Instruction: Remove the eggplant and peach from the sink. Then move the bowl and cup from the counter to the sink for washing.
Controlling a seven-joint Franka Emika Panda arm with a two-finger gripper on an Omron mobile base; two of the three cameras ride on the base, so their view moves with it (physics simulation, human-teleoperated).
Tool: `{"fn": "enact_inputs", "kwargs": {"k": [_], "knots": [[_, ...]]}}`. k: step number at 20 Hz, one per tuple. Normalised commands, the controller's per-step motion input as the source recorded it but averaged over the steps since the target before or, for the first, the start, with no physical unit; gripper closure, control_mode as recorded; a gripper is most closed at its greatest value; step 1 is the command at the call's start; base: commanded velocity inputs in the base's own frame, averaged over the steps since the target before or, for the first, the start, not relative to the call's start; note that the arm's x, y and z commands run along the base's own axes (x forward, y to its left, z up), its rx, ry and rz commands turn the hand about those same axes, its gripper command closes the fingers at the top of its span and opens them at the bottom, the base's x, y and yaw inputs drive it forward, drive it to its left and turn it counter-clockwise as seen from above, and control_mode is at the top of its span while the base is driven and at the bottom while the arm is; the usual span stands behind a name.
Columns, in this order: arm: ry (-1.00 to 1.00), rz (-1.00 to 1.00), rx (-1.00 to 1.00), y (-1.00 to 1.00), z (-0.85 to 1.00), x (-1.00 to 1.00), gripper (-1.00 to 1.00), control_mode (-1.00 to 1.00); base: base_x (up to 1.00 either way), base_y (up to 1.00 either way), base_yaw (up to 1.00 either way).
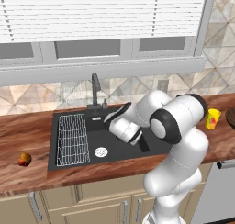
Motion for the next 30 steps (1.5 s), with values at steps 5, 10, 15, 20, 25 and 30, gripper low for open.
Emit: {"fn": "enact_inputs", "kwargs": {"k": [5,10,15,20,25,30], "knots": [[0.07,0.0,0.0,-0.03,0.2,-0.08,1.0,-1.0,0.0,0.0,0.0],[0.06,0.0,0.0,-0.06,0.23,-0.07,1.0,-1.0,0.0,0.0,0.0],[0.04,0.0,0.0,-0.03,0.28,-0.05,1.0,-1.0,0.0,0.0,0.0],[0.02,0.02,0.0,0.0,0.3,-0.04,1.0,-1.0,0.0,0.0,0.0],[0.02,0.02,0.0,0.0,0.29,-0.06,1.0,-1.0,0.0,0.0,0.0],[0.01,0.02,0.0,0.0,0.24,-0.1,1.0,-1.0,0.0,0.0,0.0]]}}
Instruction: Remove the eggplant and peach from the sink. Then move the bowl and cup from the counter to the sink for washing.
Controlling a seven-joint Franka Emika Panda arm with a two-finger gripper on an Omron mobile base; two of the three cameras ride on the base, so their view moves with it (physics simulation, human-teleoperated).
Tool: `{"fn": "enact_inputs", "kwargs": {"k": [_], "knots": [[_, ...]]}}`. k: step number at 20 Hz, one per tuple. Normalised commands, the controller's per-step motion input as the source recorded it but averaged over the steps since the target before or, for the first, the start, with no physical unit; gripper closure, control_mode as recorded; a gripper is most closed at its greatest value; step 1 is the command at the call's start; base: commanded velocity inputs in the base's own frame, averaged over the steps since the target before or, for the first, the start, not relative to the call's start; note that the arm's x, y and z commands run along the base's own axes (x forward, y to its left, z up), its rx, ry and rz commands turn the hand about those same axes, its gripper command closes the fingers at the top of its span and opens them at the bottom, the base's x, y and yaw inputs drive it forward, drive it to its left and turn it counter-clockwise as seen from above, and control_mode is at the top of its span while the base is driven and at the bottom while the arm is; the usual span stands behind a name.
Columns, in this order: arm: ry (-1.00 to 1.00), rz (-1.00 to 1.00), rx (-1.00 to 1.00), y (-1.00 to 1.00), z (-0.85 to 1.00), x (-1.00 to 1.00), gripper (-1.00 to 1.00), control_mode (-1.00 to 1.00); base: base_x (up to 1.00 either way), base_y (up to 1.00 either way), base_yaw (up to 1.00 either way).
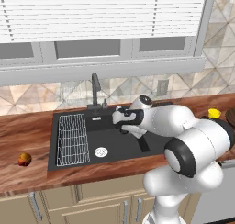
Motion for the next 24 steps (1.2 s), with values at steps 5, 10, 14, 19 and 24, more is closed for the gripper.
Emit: {"fn": "enact_inputs", "kwargs": {"k": [5,10,14,19,24], "knots": [[0.0,0.01,0.0,0.0,0.15,-0.16,1.0,-1.0,0.0,0.0,0.0],[0.0,0.0,0.0,0.0,0.1,-0.17,1.0,-1.0,0.0,0.0,0.0],[0.0,0.02,0.0,0.0,0.08,-0.2,1.0,-1.0,0.0,0.0,0.0],[0.0,0.04,0.0,0.0,0.09,-0.2,1.0,-1.0,0.0,0.0,0.0],[-0.01,0.06,0.0,0.01,0.11,-0.17,1.0,-1.0,0.0,0.0,0.0]]}}
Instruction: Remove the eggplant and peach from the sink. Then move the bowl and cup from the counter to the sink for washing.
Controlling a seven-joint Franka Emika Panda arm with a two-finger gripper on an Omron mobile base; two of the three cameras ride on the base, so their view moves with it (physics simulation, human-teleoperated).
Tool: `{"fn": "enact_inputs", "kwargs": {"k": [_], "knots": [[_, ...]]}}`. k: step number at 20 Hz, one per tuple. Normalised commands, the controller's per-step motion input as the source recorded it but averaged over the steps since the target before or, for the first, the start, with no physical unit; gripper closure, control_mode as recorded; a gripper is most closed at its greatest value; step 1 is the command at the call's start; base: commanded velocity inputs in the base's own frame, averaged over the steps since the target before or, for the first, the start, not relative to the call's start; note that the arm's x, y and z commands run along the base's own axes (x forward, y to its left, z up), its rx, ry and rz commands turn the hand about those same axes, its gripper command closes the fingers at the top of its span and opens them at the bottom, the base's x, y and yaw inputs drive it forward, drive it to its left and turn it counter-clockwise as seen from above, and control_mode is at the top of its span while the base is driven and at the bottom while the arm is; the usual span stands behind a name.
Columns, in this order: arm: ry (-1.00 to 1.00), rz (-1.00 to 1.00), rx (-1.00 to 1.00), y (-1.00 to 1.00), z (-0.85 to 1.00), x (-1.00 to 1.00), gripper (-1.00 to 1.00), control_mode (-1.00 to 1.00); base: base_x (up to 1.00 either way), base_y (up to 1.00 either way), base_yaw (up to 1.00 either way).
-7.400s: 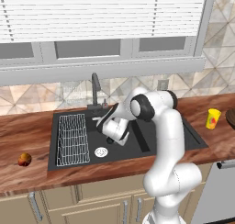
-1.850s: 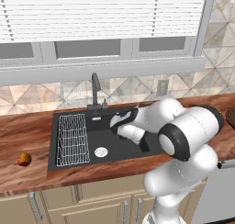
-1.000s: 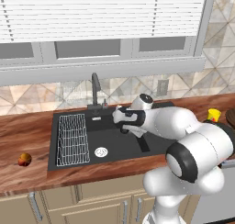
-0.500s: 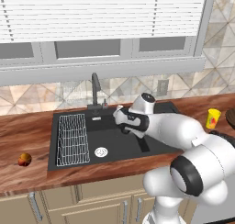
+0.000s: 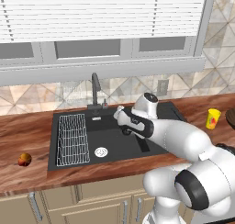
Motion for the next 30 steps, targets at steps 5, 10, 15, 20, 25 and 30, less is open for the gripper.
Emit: {"fn": "enact_inputs", "kwargs": {"k": [5,10,15,20,25,30], "knots": [[-0.02,0.11,-0.01,0.04,0.17,-0.15,1.0,-1.0,0.0,0.0,0.0],[-0.01,0.13,-0.03,0.03,0.19,-0.14,1.0,-1.0,0.0,0.0,0.0],[-0.03,0.13,-0.06,0.05,0.17,-0.15,1.0,-1.0,0.0,0.0,0.0],[-0.04,0.11,-0.09,0.08,0.13,-0.16,1.0,-1.0,0.0,0.0,0.0],[-0.09,0.09,-0.1,0.08,0.1,-0.19,1.0,-1.0,0.0,0.0,0.0],[-0.07,0.06,-0.08,0.1,0.09,-0.18,1.0,-1.0,0.0,0.0,0.0]]}}
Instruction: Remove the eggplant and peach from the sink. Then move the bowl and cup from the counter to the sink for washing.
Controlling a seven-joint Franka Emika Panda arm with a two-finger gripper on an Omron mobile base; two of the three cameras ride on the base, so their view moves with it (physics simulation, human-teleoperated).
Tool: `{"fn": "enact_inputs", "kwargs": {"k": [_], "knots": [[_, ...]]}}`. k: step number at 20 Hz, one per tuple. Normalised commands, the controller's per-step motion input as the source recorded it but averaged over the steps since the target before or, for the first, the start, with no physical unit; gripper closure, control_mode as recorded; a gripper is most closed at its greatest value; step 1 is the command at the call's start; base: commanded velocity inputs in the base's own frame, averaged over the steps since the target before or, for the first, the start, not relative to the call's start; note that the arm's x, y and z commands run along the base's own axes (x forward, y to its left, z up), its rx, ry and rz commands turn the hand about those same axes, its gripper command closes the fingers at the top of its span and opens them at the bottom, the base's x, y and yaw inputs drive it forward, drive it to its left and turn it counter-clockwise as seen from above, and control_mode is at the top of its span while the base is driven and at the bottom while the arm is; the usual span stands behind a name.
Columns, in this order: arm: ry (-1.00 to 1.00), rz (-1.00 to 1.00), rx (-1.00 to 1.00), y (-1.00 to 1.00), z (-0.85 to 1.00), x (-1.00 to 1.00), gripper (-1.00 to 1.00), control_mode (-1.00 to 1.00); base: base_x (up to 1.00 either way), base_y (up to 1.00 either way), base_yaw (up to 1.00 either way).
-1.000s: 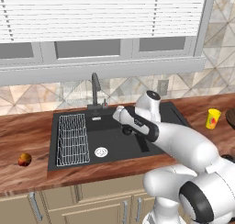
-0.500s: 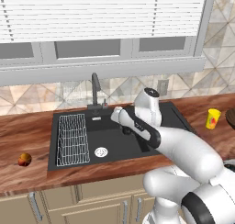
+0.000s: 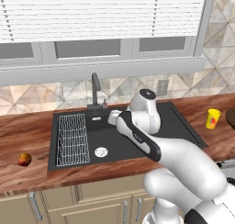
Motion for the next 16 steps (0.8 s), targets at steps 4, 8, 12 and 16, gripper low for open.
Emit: {"fn": "enact_inputs", "kwargs": {"k": [4,8,12,16], "knots": [[-0.04,0.05,-0.05,0.09,0.09,-0.18,1.0,-1.0,0.0,0.0,0.0],[-0.04,0.04,-0.02,0.08,0.09,-0.19,1.0,-1.0,0.0,0.0,0.0],[0.0,0.06,-0.02,0.05,0.16,-0.1,1.0,-1.0,0.0,0.0,0.0],[0.0,0.07,0.0,0.05,0.2,-0.05,1.0,-1.0,0.0,0.0,0.0]]}}
